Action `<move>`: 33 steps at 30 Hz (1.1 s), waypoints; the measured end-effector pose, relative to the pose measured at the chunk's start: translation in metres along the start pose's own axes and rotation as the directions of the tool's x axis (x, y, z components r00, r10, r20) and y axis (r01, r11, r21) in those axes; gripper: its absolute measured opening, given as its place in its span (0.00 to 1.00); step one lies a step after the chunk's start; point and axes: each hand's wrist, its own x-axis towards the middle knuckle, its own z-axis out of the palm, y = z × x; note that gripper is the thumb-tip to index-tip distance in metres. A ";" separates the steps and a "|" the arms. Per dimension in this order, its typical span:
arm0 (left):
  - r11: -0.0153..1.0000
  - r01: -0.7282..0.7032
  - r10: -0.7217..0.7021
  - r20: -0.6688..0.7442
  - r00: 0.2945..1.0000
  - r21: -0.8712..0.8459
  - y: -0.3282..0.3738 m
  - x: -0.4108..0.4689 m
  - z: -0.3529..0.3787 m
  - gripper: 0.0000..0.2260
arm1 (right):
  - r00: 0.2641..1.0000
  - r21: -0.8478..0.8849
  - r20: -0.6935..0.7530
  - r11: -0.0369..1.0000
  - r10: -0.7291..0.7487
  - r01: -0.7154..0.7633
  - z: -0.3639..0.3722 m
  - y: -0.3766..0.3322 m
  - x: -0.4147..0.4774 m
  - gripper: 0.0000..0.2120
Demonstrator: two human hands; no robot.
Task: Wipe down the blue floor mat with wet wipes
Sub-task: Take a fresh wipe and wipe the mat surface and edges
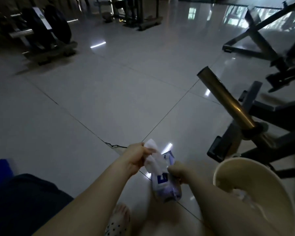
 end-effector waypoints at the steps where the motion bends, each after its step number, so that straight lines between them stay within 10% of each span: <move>1: 1.000 -0.018 0.018 -0.005 1.000 -0.025 0.001 0.003 -0.002 0.10 | 1.000 -0.083 -0.009 0.996 -0.008 0.008 0.003 0.007 0.005 0.14; 6: 0.981 -0.085 0.082 -0.023 0.996 -0.174 0.014 0.007 -0.008 0.11 | 0.978 -0.311 -0.139 0.944 -0.157 0.108 -0.007 -0.008 0.018 0.12; 9: 0.952 -0.168 0.171 -0.012 0.985 -0.254 0.037 -0.007 -0.015 0.13 | 0.969 0.085 -0.048 0.966 -0.242 0.246 -0.021 -0.059 -0.010 0.11; 15: 0.902 -0.389 0.387 -0.050 0.921 -0.186 0.098 -0.038 -0.056 0.11 | 0.789 0.620 0.169 0.685 -0.591 0.381 -0.038 -0.160 -0.089 0.33; 19: 0.848 -0.523 0.512 -0.129 0.850 -0.082 0.139 -0.083 -0.110 0.16 | 0.594 0.585 0.215 0.589 -0.776 0.558 -0.030 -0.224 -0.145 0.30; 23: 0.819 -0.572 0.567 -0.212 0.796 0.043 0.163 -0.138 -0.163 0.15 | 0.525 0.471 0.169 0.536 -0.834 0.701 -0.010 -0.277 -0.191 0.02; 33: 0.778 -0.523 0.628 -0.459 0.629 0.347 0.128 -0.259 -0.303 0.15 | 0.470 0.203 0.153 0.493 -0.869 0.846 0.110 -0.366 -0.241 0.07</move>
